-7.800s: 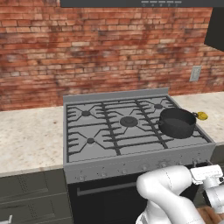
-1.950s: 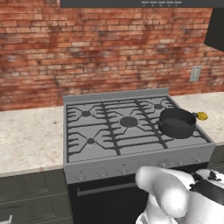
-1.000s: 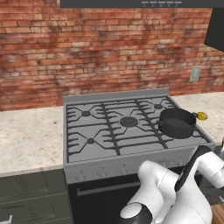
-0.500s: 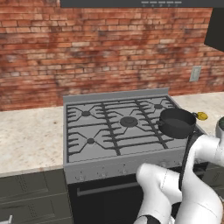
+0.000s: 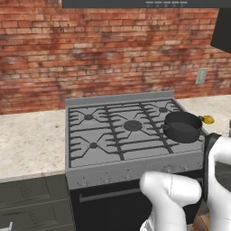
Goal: Turn on the burner for the pot on the stove. Wait thirty seconds for the pot to heat up. Then add the lemon to the pot.
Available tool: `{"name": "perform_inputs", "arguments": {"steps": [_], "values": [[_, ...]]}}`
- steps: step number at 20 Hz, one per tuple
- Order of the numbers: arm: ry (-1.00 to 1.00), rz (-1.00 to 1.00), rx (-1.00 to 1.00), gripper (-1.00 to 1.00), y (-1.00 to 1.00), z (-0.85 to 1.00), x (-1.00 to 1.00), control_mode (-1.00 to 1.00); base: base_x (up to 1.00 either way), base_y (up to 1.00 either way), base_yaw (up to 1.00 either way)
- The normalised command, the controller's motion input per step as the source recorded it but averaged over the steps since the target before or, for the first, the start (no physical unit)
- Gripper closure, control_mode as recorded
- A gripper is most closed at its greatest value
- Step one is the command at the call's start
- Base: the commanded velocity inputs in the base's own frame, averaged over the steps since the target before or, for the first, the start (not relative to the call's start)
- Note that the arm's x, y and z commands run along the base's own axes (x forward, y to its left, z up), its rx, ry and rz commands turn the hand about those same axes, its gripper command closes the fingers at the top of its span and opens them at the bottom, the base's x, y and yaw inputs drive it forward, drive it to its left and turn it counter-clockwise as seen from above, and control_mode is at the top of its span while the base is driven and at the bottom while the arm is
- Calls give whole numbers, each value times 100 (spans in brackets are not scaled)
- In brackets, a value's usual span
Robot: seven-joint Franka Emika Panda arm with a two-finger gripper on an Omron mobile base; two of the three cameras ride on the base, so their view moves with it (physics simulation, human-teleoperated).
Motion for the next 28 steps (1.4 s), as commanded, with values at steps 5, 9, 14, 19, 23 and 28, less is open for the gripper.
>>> {"name": "perform_inputs", "arguments": {"steps": [5, 9, 14, 19, 23, 28], "values": [[0, 46, 1, -100, -53, 11, 7, -100, 0, 0, 0], [-1, 7, 10, -100, -55, 16, 17, -100, 0, 0, 0], [0, -27, 17, -100, -22, 11, 29, -100, 0, 0, 0], [0, -68, 14, -100, 3, 14, 30, -100, 0, 0, 0], [0, -72, 6, -100, 1, 10, 30, -100, 0, 0, 0], [0, -49, 3, -100, 0, 0, 7, -100, 0, 0, 0]]}}
